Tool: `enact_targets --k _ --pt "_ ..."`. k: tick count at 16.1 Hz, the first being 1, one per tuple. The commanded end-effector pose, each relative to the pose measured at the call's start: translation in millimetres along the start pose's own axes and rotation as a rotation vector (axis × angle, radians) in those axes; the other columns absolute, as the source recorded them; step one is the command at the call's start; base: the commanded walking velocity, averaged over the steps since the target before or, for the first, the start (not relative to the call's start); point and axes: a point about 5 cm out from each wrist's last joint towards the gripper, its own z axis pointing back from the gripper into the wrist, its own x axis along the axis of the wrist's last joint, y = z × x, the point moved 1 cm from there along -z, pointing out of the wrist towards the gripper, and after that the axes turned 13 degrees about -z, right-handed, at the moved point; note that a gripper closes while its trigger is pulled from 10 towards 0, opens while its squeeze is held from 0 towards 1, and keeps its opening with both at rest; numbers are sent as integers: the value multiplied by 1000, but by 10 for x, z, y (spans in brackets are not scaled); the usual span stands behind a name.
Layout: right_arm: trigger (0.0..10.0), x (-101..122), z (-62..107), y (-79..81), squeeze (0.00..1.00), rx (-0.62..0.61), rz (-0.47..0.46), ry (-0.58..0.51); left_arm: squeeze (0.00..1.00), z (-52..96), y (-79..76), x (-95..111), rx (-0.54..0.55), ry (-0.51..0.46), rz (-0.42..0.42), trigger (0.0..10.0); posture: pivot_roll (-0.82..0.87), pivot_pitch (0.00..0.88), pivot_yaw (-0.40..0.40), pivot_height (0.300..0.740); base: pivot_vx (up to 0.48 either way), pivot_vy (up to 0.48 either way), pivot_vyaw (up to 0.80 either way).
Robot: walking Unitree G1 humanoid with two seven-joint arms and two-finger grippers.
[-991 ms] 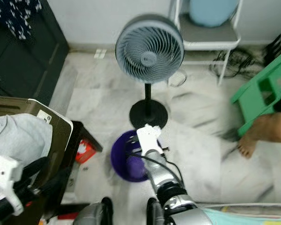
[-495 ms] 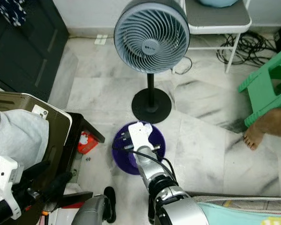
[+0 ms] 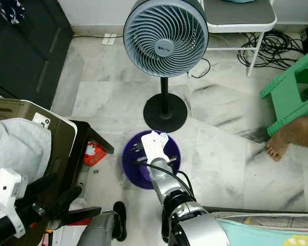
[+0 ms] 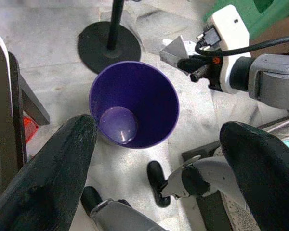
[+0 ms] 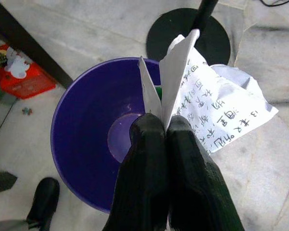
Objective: Clean up the room
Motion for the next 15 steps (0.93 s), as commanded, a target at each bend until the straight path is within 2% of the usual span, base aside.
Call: enact_targets --k 1,11,12,13,14,15 --pt "10000 -132 26 41 1000 14 -26 43 0 38 -4 -43 8 29 6 10000 165 401 80 740 0 0 0" --pt "10000 33 9 66 1000 27 -36 -47 0 -7 12 -36 17 21 0 10000 162 385 81 740 0 0 0" --pt "10000 28 9 63 0 23 -42 -44 0 -21 15 -32 17 17 -1 10000 160 382 79 740 0 0 0" --pt "10000 24 9 59 0 23 -49 -44 0 -26 13 -31 17 16 0 10000 160 380 77 740 0 0 0" --pt "10000 24 9 31 569 12 -60 -52 0 -36 7 -30 16 14 1 10000 160 378 75 740 0 0 0" --pt "10000 23 8 18 1000 7 -64 -53 0 -39 5 -29 16 13 0 10000 159 376 74 740 0 0 0"
